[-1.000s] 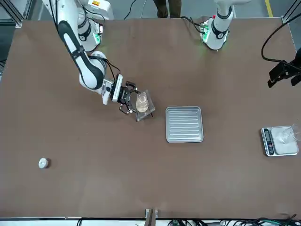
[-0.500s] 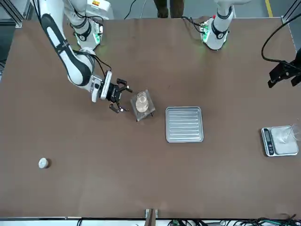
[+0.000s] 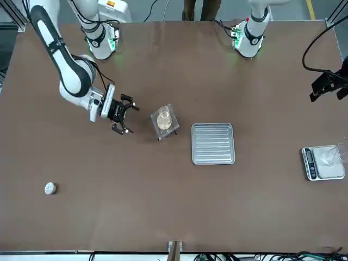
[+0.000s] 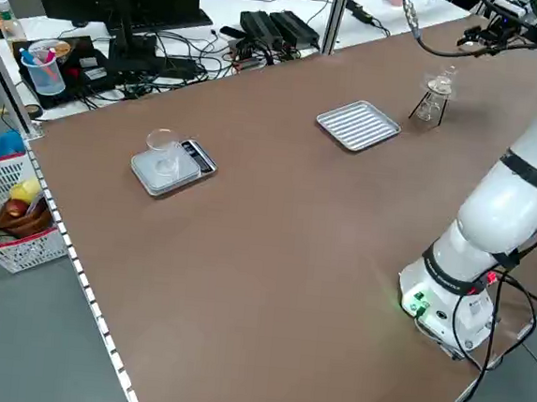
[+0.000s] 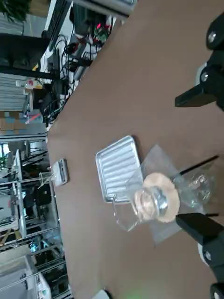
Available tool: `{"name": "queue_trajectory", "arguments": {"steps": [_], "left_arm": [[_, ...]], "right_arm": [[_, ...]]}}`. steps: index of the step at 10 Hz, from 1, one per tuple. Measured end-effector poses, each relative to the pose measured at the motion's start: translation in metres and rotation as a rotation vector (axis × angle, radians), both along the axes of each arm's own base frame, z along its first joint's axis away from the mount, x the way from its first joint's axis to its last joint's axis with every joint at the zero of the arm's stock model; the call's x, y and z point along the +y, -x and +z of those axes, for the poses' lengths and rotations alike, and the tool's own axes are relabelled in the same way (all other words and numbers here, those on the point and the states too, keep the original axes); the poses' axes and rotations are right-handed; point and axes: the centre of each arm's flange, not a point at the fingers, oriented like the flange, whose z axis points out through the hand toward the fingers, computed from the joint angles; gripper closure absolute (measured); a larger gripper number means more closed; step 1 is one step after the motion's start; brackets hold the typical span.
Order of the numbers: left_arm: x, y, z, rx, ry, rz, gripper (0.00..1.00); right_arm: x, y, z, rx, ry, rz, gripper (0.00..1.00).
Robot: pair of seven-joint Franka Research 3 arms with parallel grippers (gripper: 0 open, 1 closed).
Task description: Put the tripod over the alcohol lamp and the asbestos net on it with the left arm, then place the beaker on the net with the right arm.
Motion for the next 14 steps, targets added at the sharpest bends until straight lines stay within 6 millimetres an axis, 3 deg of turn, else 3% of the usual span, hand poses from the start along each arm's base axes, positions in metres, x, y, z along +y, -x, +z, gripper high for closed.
{"name": "queue_trajectory", "arguments": {"steps": [3, 8, 11, 14], "left_arm": [[0.0, 0.0, 0.0, 0.0, 0.0, 0.0, 0.01], [-0.001, 0.0, 0.0, 0.0, 0.0, -0.002, 0.01], [-0.002, 0.0, 0.0, 0.0, 0.0, -0.003, 0.01], [-0.001, 0.0, 0.0, 0.0, 0.0, -0.003, 0.01]], "right_arm": [[-0.034, -0.039, 0.042, -0.017, 0.086, -0.029, 0.0], [-0.065, -0.063, 0.069, -0.029, 0.212, -0.069, 0.0], [-0.07, -0.088, 0.11, -0.005, 0.322, -0.139, 0.0], [-0.064, -0.107, 0.156, 0.13, 0.412, -0.326, 0.0]]}}
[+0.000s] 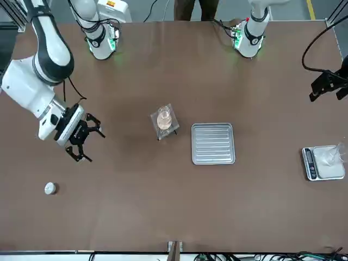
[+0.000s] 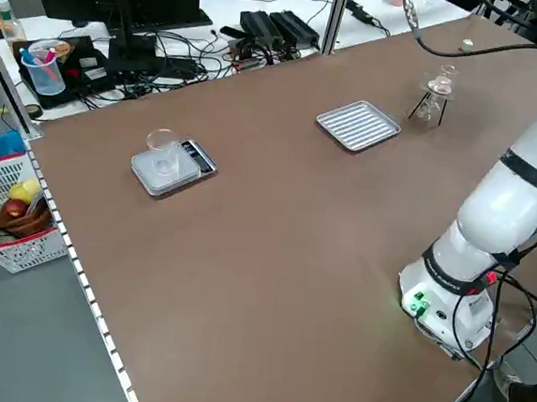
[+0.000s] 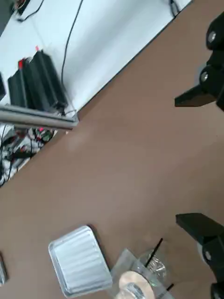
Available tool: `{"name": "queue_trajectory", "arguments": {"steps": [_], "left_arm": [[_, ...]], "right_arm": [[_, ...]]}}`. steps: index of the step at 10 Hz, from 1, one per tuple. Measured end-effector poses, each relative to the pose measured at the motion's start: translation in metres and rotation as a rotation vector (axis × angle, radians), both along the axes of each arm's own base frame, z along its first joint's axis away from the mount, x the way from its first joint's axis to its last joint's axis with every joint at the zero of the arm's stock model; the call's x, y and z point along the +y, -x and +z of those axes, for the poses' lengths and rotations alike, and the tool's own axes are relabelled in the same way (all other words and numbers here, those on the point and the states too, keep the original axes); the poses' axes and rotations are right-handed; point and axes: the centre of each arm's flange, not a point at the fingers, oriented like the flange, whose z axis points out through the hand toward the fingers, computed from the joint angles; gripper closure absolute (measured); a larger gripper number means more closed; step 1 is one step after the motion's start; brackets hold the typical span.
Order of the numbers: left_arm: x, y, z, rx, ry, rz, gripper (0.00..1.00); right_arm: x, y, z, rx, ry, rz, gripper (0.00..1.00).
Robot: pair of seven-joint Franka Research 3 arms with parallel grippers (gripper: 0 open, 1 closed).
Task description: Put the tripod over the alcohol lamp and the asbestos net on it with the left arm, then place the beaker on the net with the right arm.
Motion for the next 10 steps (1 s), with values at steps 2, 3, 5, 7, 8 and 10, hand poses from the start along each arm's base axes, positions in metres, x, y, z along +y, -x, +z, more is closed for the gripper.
{"name": "queue_trajectory", "arguments": {"steps": [2, 3, 5, 7, 8, 10], "left_arm": [[-0.001, 0.0, 0.0, 0.0, 0.0, -0.001, 0.01], [-0.001, 0.0, 0.0, 0.0, 0.0, -0.001, 0.01], [-0.001, 0.0, 0.0, 0.0, 0.0, -0.002, 0.01], [-0.001, 0.0, 0.0, 0.0, 0.0, -0.002, 0.01], [-0.001, 0.0, 0.0, 0.0, 0.0, -0.002, 0.01], [-0.001, 0.0, 0.0, 0.0, 0.0, -0.001, 0.01]], "right_arm": [[0.006, -0.007, 0.017, 0.061, -0.01, -0.151, 0.0], [0.008, -0.012, 0.024, 0.098, -0.03, -0.241, 0.0], [0.006, -0.02, 0.032, 0.161, -0.082, -0.401, 0.0], [-0.002, -0.028, 0.033, 0.213, -0.109, -0.528, 0.0], [-0.001, -0.029, 0.036, 0.24, -0.121, -0.569, 0.0], [0.003, -0.029, 0.042, 0.289, -0.131, -0.64, 0.0]]}}
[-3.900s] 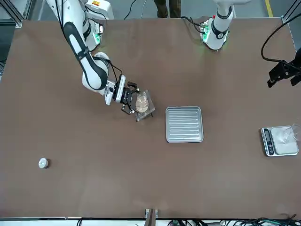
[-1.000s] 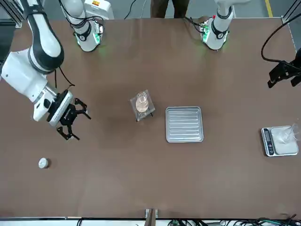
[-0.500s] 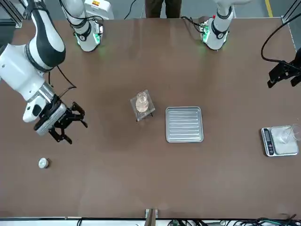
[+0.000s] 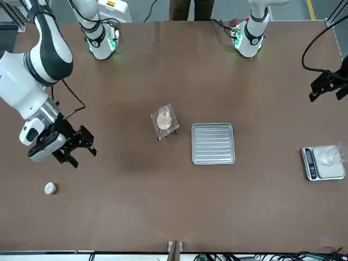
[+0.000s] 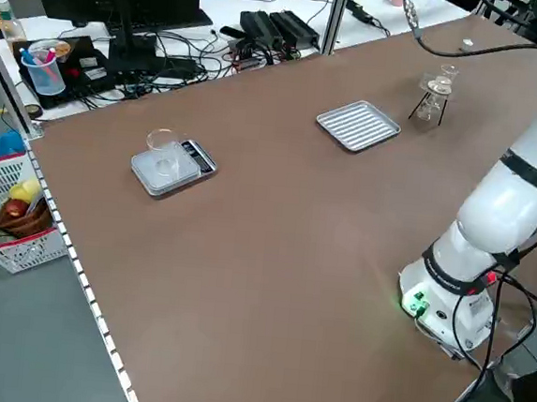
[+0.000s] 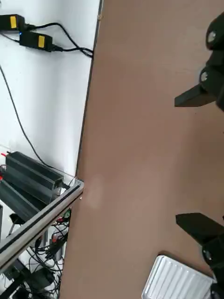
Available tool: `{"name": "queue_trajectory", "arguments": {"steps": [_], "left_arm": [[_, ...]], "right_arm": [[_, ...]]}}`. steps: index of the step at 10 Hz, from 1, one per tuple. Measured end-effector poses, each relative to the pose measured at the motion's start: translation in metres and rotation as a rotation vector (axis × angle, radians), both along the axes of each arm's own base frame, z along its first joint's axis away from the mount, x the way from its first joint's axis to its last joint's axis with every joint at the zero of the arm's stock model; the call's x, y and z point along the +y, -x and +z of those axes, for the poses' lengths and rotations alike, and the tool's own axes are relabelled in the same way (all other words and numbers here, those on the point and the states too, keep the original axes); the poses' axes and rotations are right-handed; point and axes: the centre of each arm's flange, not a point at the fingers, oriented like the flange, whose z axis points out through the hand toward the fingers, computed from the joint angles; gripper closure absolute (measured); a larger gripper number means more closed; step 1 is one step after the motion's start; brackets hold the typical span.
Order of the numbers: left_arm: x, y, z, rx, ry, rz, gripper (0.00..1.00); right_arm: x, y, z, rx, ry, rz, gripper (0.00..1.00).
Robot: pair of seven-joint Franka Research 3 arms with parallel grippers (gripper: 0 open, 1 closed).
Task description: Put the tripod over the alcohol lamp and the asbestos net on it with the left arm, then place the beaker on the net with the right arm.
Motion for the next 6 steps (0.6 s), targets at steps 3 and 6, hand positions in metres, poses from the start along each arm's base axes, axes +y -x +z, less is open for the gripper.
{"name": "queue_trajectory", "arguments": {"steps": [3, 6], "left_arm": [[0.0, 0.0, 0.0, 0.0, 0.0, 0.0, 0.01], [0.0, 0.0, 0.0, -0.001, 0.0, 0.0, 0.01]], "right_arm": [[0.003, -0.001, 0.02, 0.083, -0.02, -0.1, 0.0], [0.001, 0.0, 0.032, 0.14, 0.034, -0.13, 0.0]]}}
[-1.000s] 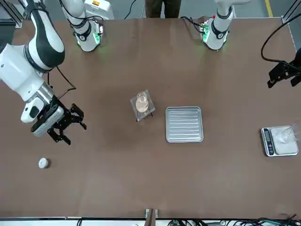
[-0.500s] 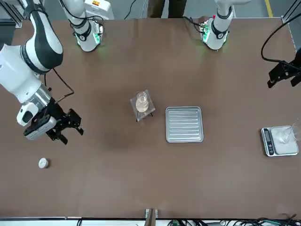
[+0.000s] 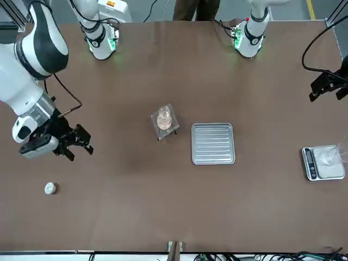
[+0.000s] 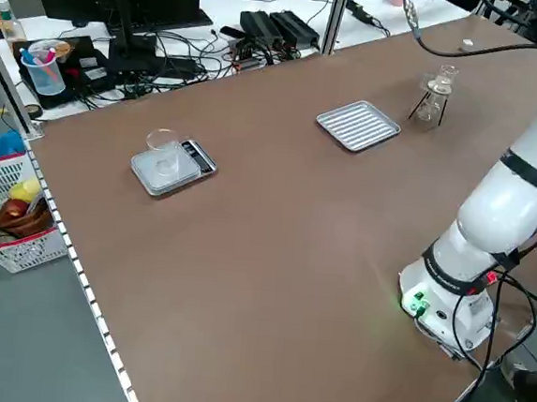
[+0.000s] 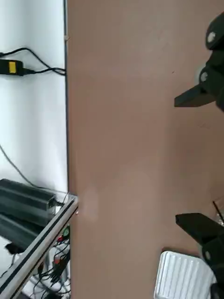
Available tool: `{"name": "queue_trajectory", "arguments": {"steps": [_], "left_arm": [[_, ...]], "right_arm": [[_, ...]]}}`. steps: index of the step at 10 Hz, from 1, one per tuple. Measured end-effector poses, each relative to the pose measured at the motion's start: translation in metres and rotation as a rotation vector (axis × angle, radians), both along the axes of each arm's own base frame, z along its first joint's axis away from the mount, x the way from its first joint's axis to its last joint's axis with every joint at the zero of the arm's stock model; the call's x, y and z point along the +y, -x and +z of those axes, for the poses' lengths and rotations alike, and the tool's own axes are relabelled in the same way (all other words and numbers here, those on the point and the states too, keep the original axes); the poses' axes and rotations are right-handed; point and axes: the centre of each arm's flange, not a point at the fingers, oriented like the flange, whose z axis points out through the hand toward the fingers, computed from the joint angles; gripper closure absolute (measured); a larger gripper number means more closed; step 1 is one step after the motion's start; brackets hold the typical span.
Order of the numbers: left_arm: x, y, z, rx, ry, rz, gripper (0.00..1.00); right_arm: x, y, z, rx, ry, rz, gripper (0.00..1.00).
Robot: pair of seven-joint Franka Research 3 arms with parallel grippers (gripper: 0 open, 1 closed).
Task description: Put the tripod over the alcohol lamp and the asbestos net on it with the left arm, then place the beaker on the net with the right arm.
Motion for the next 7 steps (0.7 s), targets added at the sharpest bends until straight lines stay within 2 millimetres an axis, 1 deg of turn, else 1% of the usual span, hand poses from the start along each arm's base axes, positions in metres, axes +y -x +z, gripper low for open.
{"name": "queue_trajectory", "arguments": {"steps": [3, 4, 5, 6, 7], "left_arm": [[0.002, 0.0, 0.0, 0.0, 0.0, 0.003, 0.01], [0.002, 0.0, 0.0, 0.0, 0.0, 0.003, 0.01], [0.002, 0.0, 0.0, -0.001, 0.0, 0.003, 0.01], [0.002, 0.0, 0.0, -0.001, 0.0, 0.003, 0.01], [0.002, 0.0, 0.0, -0.001, 0.0, 0.003, 0.01]], "right_arm": [[-0.009, -0.005, 0.03, 0.066, 0.052, -0.006, 0.0], [-0.012, -0.007, 0.032, 0.08, 0.068, -0.018, 0.0], [-0.018, -0.011, 0.03, 0.096, 0.091, -0.039, 0.0], [-0.031, -0.014, 0.029, 0.124, 0.12, -0.066, 0.0], [-0.047, -0.014, 0.034, 0.155, 0.15, -0.096, 0.0]]}}
